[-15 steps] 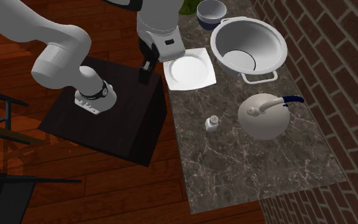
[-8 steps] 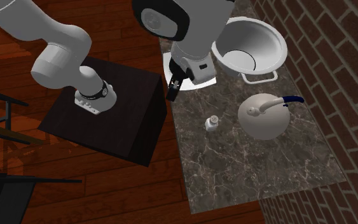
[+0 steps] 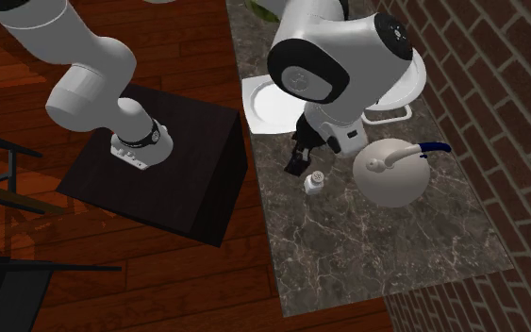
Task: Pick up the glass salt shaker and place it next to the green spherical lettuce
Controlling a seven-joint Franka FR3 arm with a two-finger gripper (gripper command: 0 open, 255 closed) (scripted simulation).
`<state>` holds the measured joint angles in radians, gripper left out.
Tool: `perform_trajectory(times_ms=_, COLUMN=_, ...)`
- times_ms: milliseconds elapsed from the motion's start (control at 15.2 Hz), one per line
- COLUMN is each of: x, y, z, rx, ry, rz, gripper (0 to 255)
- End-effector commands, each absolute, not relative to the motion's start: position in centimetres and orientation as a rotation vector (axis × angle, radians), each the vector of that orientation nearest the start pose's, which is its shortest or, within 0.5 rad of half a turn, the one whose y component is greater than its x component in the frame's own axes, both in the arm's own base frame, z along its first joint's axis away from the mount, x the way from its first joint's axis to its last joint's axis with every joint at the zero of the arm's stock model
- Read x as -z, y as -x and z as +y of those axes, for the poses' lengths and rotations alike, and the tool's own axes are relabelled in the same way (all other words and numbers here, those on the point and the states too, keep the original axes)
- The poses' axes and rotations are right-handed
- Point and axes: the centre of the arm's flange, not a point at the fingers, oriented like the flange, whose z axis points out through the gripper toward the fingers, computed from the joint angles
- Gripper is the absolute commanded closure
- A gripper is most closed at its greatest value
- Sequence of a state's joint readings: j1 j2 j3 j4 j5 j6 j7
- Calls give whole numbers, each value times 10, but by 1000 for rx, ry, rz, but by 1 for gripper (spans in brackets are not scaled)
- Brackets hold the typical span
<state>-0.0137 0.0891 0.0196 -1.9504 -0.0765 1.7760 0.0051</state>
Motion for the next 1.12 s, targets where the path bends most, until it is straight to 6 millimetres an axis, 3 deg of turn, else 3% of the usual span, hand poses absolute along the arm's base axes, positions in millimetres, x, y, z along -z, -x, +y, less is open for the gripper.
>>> perform_trajectory(times_ms=0, x=-403, y=-571, z=-5, rx=-424, ry=3190, rz=-41, gripper=0)
perform_trajectory(times_ms=462, x=-362, y=-654, z=-13, rx=-435, ry=3203, rz=-37, gripper=0)
perform_trajectory(times_ms=1056, x=-323, y=-644, z=-17, rx=-435, ry=3203, rz=-37, gripper=0)
